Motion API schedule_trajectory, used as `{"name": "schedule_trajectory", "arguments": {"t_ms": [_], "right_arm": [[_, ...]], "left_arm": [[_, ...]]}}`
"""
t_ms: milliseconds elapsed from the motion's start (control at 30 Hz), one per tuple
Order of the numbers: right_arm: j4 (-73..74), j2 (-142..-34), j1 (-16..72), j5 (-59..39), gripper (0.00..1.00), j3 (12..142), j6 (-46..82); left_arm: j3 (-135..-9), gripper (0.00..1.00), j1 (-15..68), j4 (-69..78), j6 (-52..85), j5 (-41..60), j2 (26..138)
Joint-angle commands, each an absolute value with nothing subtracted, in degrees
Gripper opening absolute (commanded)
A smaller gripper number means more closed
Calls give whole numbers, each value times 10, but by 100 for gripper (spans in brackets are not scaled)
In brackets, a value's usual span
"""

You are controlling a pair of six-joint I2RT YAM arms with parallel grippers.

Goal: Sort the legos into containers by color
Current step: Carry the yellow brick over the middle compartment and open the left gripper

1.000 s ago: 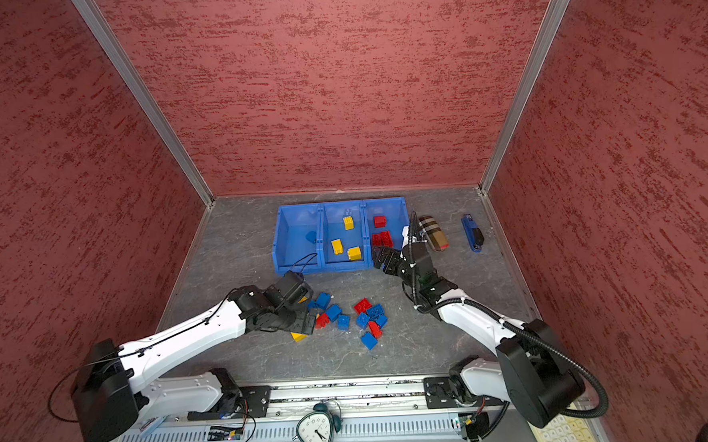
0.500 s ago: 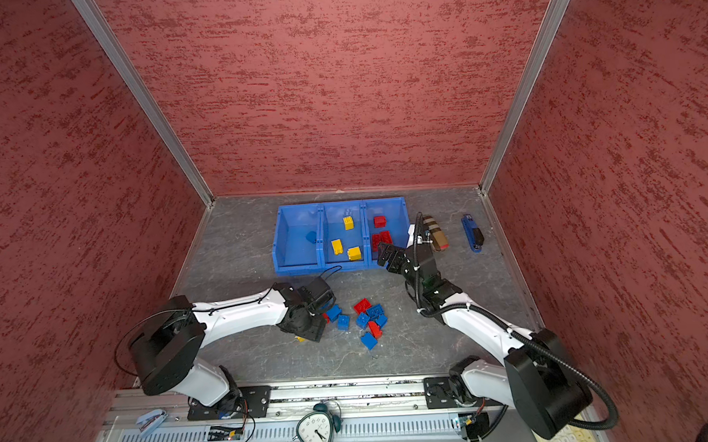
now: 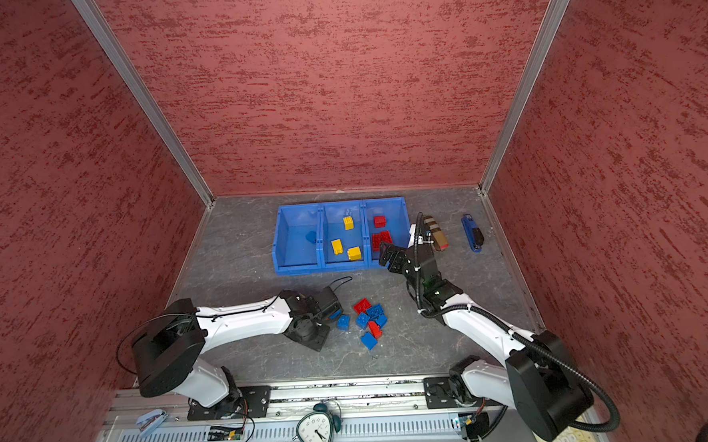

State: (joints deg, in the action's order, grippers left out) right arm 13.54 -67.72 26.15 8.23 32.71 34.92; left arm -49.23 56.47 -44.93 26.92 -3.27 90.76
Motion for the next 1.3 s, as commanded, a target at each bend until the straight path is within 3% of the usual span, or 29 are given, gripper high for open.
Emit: {"name": "schedule_trajectory", "arguments": {"t_ms": [0, 100, 200, 333, 533, 800, 867, 1000, 1133, 1267], "right_arm": [[139, -682, 262, 86, 99, 329, 347], [146, -680, 263, 75, 99, 329, 336], [153, -667, 263, 75, 99, 326, 331], [162, -642, 262, 92, 99, 315, 329], [148, -619, 262, 114, 99, 304, 344], [120, -607, 262, 101, 99, 302, 343], [113, -608, 261, 86, 99, 305, 336], [106, -611, 262, 39, 99, 310, 310], [58, -627, 261, 2, 99, 330, 283], [5, -659, 262, -38, 99, 359, 253]], "left_arm": [[-487, 40, 566, -447, 288, -89, 914], [-498, 31, 583, -461, 290, -116, 870], [-547, 28, 595, -467, 273, -144, 807], [-624, 26, 541, -408, 242, -157, 799], [-781, 28, 447, -293, 206, -181, 961], [-1010, 31, 399, -315, 175, -215, 1187], [-1041, 37, 394, -314, 176, -196, 1218], [-1109, 61, 392, -351, 191, -168, 1252], [-1072, 83, 405, -324, 193, -142, 1202], [-996, 92, 423, -301, 191, -127, 1106]]}}
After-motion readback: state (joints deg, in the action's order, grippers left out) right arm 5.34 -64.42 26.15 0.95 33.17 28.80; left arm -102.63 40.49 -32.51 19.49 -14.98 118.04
